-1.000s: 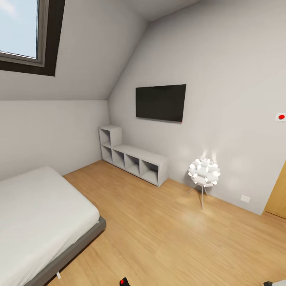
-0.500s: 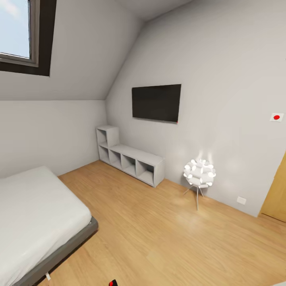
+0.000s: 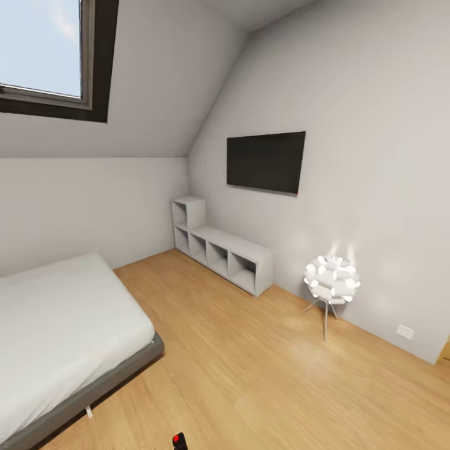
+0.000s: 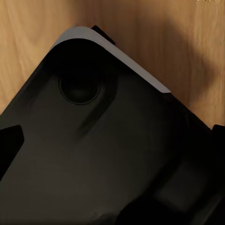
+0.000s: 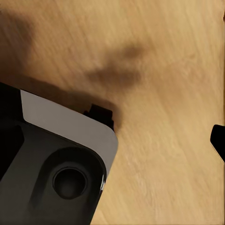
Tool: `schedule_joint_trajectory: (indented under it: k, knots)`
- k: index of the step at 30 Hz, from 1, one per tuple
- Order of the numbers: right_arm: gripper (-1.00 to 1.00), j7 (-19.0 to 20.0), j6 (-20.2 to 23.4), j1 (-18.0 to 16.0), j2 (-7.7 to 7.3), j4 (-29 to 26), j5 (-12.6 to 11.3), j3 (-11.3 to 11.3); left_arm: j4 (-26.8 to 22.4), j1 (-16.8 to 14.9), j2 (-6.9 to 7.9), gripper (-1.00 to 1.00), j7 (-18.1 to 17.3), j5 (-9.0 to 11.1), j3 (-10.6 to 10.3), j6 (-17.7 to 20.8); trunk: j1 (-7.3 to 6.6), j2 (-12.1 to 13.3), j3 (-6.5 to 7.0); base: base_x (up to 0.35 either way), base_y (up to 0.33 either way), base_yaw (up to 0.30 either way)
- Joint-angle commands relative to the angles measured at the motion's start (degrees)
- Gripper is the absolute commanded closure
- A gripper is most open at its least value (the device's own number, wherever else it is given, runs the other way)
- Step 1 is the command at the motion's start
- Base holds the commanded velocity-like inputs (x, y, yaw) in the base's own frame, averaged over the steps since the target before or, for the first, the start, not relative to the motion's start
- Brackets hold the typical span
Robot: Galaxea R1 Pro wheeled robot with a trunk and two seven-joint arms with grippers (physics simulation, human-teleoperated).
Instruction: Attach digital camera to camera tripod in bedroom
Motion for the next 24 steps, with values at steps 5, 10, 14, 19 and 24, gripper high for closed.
schedule_joint_trajectory:
  k: [5, 10, 14, 19, 24]
  knots:
    - [-1.0, 0.1, -0.4, -0.1, -0.01, 0.2, -0.1, 0.4, -0.1, 0.0, 0.02, -1.0, 0.0, 0.2, 0.7, -0.1, 0.0, 0.0, -0.05, 0.0, -0.038, 0.267]
    - [-1.0, 0.1, -0.4, -0.1, -0.06, 0.2, -0.1, 0.4, -0.1, 0.0, 0.03, -1.0, 0.0, 0.2, 0.7, -0.1, 0.0, 0.0, -0.05, 0.0, -0.004, 0.193]
    - [-1.0, 0.2, -0.4, -0.1, -0.12, 0.2, -0.1, 0.4, -0.1, 0.0, 0.03, -1.0, 0.0, 0.0, 0.4, -0.1, 0.0, 0.0, -0.05, 0.001, -0.001, 0.038]
    - [-1.0, 0.2, -0.4, -0.1, -0.19, 0.2, -0.1, 0.4, -0.1, 0.0, 0.0, -1.0, 0.0, -0.2, 0.2, -0.1, 0.0, 0.0, -0.05, 0.153, 0.0, 0.006]
    - [-1.0, 0.2, -0.4, -0.1, -0.19, 0.2, -0.1, 0.4, -0.1, 0.0, 0.02, -1.0, 0.0, -0.2, 0.1, 0.0, 0.0, 0.0, -0.05, 0.282, 0.0, 0.001]
